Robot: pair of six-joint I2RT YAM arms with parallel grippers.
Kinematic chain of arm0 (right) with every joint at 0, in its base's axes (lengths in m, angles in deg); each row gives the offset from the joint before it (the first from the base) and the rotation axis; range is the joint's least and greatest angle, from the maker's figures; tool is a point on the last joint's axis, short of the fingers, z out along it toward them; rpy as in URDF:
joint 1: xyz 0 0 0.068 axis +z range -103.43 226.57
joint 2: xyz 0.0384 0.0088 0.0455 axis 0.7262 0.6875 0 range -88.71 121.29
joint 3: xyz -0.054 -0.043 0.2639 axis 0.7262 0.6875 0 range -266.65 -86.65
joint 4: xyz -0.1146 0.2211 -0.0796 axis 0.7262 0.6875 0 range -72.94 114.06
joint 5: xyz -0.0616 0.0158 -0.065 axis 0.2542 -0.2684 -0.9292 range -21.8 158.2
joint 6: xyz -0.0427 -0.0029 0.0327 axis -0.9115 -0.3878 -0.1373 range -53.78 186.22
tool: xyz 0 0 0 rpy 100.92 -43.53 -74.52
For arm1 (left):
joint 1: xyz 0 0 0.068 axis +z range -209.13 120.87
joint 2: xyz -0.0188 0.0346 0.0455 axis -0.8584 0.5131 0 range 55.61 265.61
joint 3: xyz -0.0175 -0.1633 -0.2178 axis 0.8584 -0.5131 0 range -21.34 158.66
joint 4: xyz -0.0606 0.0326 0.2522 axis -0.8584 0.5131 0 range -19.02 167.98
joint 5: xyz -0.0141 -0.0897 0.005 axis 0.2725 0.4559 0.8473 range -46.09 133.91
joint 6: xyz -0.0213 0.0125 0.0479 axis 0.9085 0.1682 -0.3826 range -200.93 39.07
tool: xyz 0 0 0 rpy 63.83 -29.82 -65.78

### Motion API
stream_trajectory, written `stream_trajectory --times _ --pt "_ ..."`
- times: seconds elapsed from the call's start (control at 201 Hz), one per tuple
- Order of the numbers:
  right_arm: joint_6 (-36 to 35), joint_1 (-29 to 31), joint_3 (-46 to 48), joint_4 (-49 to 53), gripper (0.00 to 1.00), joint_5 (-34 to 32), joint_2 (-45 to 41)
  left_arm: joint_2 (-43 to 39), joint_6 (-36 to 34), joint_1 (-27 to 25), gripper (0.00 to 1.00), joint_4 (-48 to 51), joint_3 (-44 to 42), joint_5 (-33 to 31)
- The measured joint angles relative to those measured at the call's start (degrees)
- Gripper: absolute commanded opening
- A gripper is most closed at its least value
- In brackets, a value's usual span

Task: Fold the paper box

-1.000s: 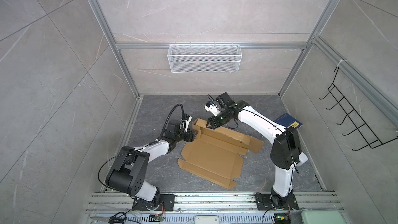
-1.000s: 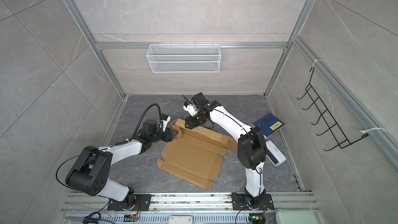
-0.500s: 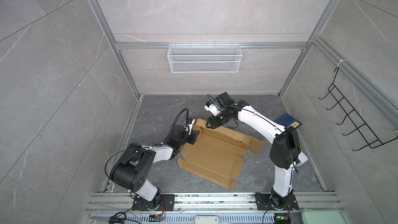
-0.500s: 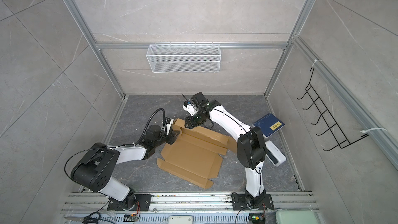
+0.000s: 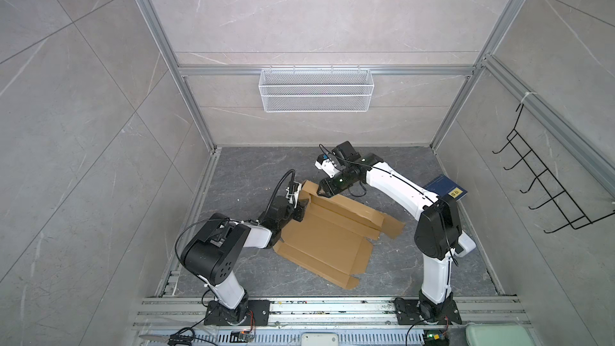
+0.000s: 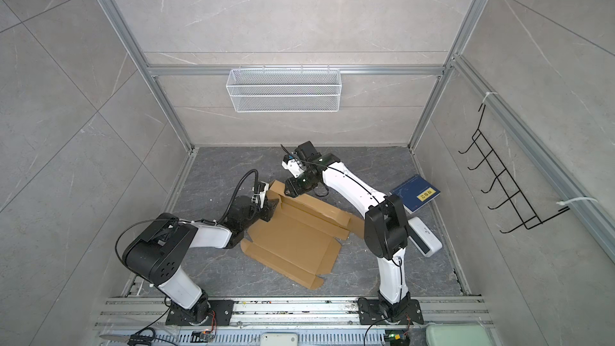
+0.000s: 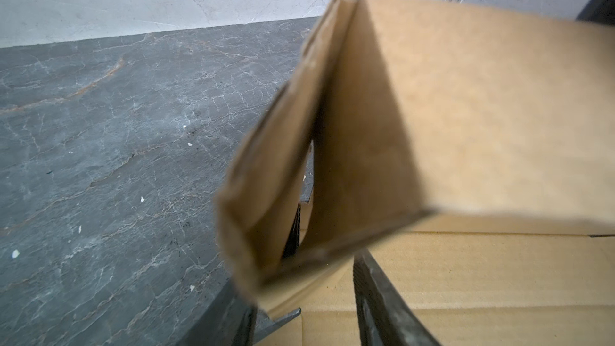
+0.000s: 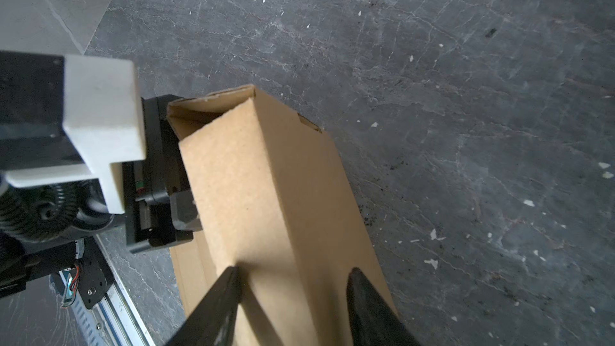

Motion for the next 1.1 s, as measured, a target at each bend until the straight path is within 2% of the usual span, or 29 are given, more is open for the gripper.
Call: stream_trajectory --times 0.234,0.657,0.836,1.105 --pt "-0.02 0.00 -0.22 0.20 0.54 0.04 0.11 -2.47 -2.14 0.26 0.62 5.31 0.52 -3.04" --pt "-0.04 0.00 -0.70 0.24 0.54 0.26 0.66 -2.89 -3.61 3.06 0.70 7.50 0.87 -1.38" --pt "-0.46 0.00 -1.51 0.55 0.54 0.66 1.22 -2.45 -6.14 3.52 0.70 7.08 1.75 1.03" --pt "-1.33 0.00 -2.29 0.66 0.54 1.33 1.99 0.22 -8.74 5.75 0.63 4.57 2.86 7.52"
